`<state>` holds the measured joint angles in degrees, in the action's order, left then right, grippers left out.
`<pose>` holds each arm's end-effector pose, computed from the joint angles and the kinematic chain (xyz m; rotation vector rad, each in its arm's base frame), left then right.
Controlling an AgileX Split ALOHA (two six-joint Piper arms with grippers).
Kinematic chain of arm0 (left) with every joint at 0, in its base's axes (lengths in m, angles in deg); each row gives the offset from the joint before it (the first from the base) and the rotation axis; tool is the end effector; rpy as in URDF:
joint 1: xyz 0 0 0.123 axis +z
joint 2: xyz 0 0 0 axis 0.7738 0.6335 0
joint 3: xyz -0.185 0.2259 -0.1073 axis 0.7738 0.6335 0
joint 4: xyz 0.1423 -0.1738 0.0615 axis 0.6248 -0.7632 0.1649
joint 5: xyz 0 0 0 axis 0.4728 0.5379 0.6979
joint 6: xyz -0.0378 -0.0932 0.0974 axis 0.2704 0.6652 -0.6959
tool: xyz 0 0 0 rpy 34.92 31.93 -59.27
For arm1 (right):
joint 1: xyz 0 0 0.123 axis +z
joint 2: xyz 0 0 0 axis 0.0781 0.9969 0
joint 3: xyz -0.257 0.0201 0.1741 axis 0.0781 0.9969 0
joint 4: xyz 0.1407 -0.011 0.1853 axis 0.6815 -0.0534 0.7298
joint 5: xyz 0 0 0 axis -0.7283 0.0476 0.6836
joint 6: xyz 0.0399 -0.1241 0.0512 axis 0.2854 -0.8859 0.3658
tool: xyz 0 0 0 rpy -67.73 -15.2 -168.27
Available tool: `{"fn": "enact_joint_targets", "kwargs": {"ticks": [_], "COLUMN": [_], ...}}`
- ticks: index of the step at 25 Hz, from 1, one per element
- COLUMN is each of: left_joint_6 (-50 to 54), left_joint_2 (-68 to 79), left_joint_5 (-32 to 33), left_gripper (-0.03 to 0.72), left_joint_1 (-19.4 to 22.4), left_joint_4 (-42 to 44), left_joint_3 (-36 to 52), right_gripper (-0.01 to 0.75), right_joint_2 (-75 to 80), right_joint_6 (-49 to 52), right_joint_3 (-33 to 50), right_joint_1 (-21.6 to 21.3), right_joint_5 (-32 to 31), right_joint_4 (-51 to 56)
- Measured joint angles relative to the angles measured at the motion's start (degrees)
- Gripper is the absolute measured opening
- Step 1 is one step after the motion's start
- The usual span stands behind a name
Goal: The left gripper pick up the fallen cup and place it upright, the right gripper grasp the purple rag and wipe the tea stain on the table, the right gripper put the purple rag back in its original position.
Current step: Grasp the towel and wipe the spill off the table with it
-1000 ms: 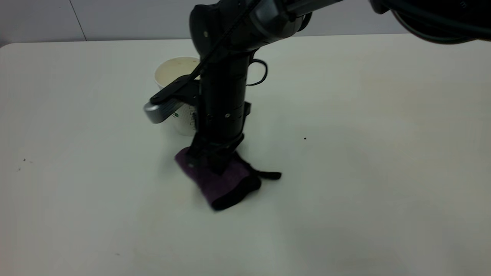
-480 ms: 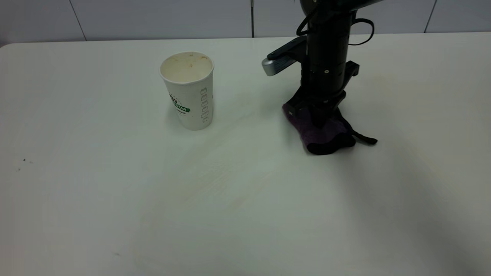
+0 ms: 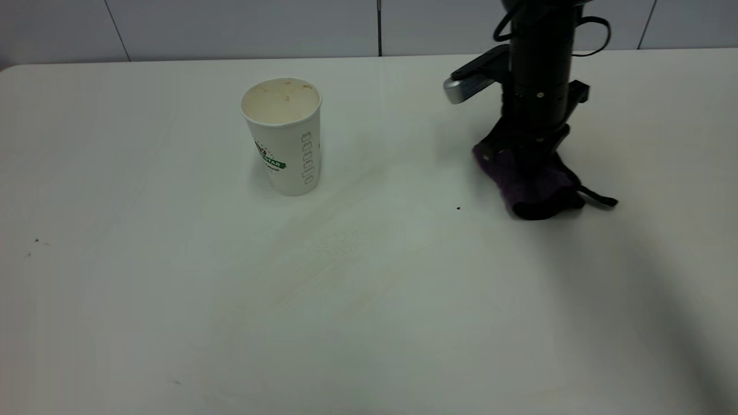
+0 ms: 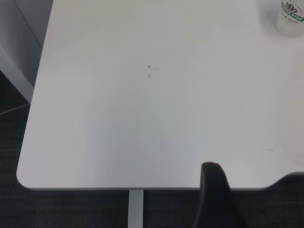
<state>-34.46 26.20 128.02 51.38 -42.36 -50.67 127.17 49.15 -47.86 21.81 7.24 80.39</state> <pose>-0.0106 0.0057 0.2325 -0.0052 2.1122 0.0704 0.4983 0.1372 -0.0193 -0.8493 2.9127 -0.1872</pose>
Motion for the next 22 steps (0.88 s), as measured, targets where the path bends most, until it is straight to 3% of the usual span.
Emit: {"fn": "enact_joint_targets", "kwargs": {"ticks": [7,11,18,20,22], "left_joint_6": [0.0,0.0,0.0,0.0,0.0], "left_joint_2": [0.0,0.0,0.0,0.0,0.0], "left_joint_5": [0.0,0.0,0.0,0.0,0.0], "left_gripper": [0.489,0.489,0.489,0.489,0.489], "left_joint_1": [0.0,0.0,0.0,0.0,0.0], "left_joint_4": [0.0,0.0,0.0,0.0,0.0], "left_joint_3": [0.0,0.0,0.0,0.0,0.0], "right_gripper": [0.079,0.139,0.485,0.569,0.603], "right_joint_2": [0.0,0.0,-0.54,-1.84,-4.32], "right_joint_6": [-0.42,-6.79,-8.89,-8.14,-7.64], "right_joint_3": [0.0,0.0,0.0,0.0,0.0], "right_joint_1": [-10.55,-11.83,-10.67,-10.67,-10.67], "right_joint_5": [-2.83,-3.01,-5.22,-8.15,-11.56], "right_joint_4": [4.42,13.11,15.92,15.97,15.97]}}
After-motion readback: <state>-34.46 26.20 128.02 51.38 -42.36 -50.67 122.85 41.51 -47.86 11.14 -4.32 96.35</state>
